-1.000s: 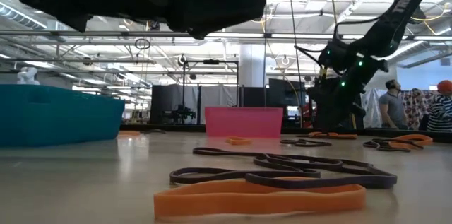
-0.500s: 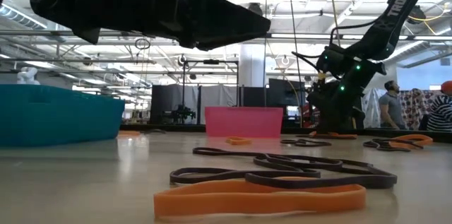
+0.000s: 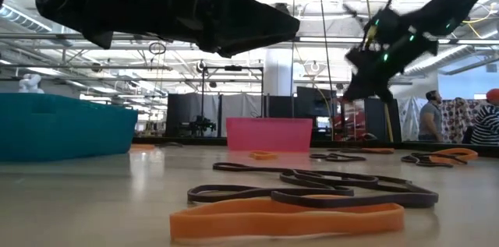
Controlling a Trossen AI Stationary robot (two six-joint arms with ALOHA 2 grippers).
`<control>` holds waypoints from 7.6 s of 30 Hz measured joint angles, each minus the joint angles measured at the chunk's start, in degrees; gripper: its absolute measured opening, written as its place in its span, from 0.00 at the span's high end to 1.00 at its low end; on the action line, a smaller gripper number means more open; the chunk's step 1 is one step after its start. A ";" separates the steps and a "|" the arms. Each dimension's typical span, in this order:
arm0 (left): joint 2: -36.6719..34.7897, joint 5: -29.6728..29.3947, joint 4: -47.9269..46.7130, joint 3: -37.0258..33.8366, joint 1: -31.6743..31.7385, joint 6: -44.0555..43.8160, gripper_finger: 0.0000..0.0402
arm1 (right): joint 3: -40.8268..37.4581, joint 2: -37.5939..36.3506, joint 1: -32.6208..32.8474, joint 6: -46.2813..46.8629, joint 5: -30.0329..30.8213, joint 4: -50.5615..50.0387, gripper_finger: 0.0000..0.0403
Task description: Sort rubber bands into baskets
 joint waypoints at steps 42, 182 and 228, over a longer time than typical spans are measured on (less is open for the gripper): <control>17.31 -1.49 -0.11 18.40 1.55 9.52 0.64 | -7.15 5.29 67.14 17.29 18.17 17.51 1.00; -10.66 -32.53 -82.55 12.30 -20.54 -56.14 0.69 | 0.68 3.60 63.94 28.08 21.14 -35.40 0.65; 9.42 0.41 -15.69 10.91 1.17 -14.43 0.69 | 0.96 3.38 63.37 35.89 13.30 -44.13 0.65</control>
